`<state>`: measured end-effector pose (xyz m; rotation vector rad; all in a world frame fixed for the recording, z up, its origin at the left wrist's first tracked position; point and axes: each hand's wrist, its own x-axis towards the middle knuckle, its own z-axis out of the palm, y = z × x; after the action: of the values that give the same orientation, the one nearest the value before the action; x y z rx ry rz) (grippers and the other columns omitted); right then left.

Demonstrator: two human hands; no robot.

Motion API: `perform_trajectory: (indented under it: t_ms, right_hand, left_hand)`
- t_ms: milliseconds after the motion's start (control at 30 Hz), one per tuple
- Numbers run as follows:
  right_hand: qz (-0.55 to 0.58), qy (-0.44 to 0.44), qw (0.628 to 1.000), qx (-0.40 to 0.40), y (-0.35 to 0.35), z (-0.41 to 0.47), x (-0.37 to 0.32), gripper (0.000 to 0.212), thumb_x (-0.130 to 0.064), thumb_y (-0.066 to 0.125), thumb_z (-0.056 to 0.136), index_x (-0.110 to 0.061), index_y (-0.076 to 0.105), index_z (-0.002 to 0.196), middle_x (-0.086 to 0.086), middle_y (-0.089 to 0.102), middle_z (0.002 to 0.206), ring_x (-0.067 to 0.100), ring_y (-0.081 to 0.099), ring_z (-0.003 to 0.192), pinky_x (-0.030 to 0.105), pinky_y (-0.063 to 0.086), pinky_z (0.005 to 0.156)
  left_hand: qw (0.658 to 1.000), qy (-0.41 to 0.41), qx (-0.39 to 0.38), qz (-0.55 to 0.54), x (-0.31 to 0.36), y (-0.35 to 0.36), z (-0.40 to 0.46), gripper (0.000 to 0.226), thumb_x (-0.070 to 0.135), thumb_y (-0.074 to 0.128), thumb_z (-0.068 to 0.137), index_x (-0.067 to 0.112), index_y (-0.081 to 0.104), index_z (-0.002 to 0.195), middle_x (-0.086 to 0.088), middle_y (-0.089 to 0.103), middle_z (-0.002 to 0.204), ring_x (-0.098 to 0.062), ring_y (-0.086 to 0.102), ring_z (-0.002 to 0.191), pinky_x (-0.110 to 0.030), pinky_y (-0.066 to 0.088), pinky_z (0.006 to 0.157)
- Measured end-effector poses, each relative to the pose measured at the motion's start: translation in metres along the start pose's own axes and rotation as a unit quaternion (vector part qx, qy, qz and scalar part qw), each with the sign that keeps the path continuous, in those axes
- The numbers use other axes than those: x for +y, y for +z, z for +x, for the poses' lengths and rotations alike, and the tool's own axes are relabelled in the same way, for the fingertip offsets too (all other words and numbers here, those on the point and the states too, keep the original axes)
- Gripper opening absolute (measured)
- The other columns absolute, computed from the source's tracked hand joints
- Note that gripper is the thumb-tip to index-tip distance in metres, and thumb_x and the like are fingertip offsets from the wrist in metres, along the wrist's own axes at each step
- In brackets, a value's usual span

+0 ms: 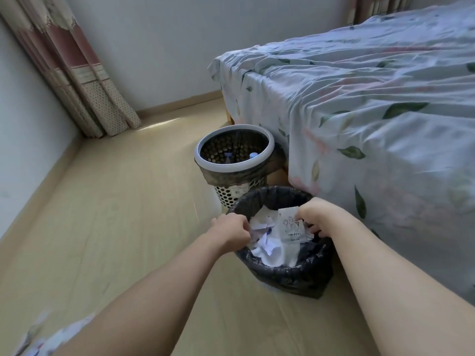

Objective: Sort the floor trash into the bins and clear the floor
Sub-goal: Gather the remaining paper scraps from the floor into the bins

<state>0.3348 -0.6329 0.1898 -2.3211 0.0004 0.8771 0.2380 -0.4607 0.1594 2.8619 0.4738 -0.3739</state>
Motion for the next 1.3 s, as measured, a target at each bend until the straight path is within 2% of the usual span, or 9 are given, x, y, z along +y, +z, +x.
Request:
perform_trajectory:
  t_ms: [67,167,333,500,733,967,1067,1167,1300]
  right_hand:
    - [-0.073,-0.033,0.996,0.031,0.003,-0.006,-0.009,0.031,-0.014,0.048,0.096,-0.001,0.051,0.124,0.014,0.054,0.118,0.028,0.052,0.113,0.034,0.044,0.093]
    - [-0.093,-0.111,0.983,0.116,0.021,-0.012,-0.036,0.017,-0.012,0.049,0.088,-0.005,0.056,0.101,0.007,0.055,0.084,0.026,0.055,0.085,0.029,0.044,0.067]
    - [-0.111,-0.298,0.943,0.093,0.123,-0.047,-0.123,0.025,-0.019,0.049,0.089,-0.013,0.058,0.112,0.005,0.062,0.109,0.023,0.059,0.096,0.036,0.051,0.082]
    - [-0.178,-0.403,0.896,-0.052,0.297,-0.107,-0.191,0.039,-0.022,0.047,0.091,-0.019,0.052,0.13,0.001,0.053,0.131,0.02,0.052,0.116,0.027,0.042,0.086]
    - [-0.283,-0.393,0.851,-0.202,0.506,-0.147,-0.209,0.04,-0.018,0.046,0.089,-0.018,0.051,0.129,0.0,0.056,0.12,0.015,0.054,0.093,0.03,0.048,0.082]
    - [-0.366,-0.323,0.848,-0.205,0.598,-0.124,-0.211,0.041,-0.014,0.043,0.087,-0.018,0.051,0.128,-0.001,0.056,0.117,0.015,0.056,0.088,0.027,0.047,0.077]
    - [-0.398,-0.312,0.845,-0.176,0.622,-0.102,-0.222,0.044,-0.012,0.042,0.088,-0.016,0.048,0.132,0.002,0.054,0.121,0.018,0.055,0.088,0.028,0.047,0.074]
    - [-0.414,-0.32,0.837,-0.162,0.654,-0.08,-0.238,0.05,-0.012,0.041,0.09,-0.019,0.039,0.139,0.004,0.048,0.129,0.021,0.056,0.091,0.035,0.052,0.08]
    - [-0.425,-0.362,0.816,-0.149,0.696,-0.056,-0.253,0.054,-0.019,0.047,0.093,-0.02,0.03,0.144,0.007,0.043,0.131,0.027,0.054,0.108,0.037,0.046,0.09]
  left_hand:
    - [0.999,-0.017,0.043,-0.011,-0.02,-0.005,-0.008,0.032,0.017,0.048,0.081,0.027,0.067,0.105,0.0,0.066,0.109,-0.025,0.059,0.104,-0.033,0.044,0.082]
    - [0.993,-0.03,0.107,-0.05,-0.059,-0.02,-0.027,0.03,0.022,0.047,0.087,0.026,0.067,0.108,0.001,0.064,0.114,-0.022,0.057,0.107,-0.037,0.045,0.093]
    - [0.983,-0.101,0.101,-0.116,-0.168,-0.045,-0.081,0.033,0.017,0.045,0.089,0.02,0.063,0.116,-0.002,0.06,0.123,-0.024,0.056,0.114,-0.038,0.044,0.1]
    - [0.967,-0.212,0.045,-0.13,-0.327,-0.037,-0.166,0.031,0.014,0.044,0.091,0.011,0.061,0.116,-0.007,0.062,0.121,-0.024,0.057,0.108,-0.032,0.047,0.091]
    - [0.915,-0.354,-0.004,-0.194,-0.526,0.054,-0.291,0.026,0.012,0.044,0.091,0.011,0.063,0.109,-0.004,0.063,0.11,-0.021,0.057,0.097,-0.027,0.042,0.071]
    - [0.822,-0.419,0.109,-0.371,-0.602,0.196,-0.317,0.033,0.016,0.047,0.091,0.017,0.053,0.124,-0.001,0.058,0.101,-0.019,0.056,0.093,-0.027,0.043,0.071]
    - [0.849,-0.403,0.159,-0.303,-0.618,0.214,-0.297,0.043,0.027,0.051,0.087,0.026,0.053,0.13,-0.002,0.059,0.11,-0.025,0.053,0.108,-0.034,0.039,0.092]
    - [0.905,-0.323,0.193,-0.197,-0.637,0.234,-0.283,0.05,0.038,0.037,0.078,0.029,0.06,0.122,0.002,0.056,0.1,-0.027,0.053,0.094,-0.035,0.031,0.08]
    - [0.93,-0.231,0.257,-0.12,-0.646,0.247,-0.277,0.043,0.049,0.04,0.081,0.029,0.062,0.112,0.004,0.052,0.088,-0.023,0.049,0.078,-0.034,0.028,0.072]
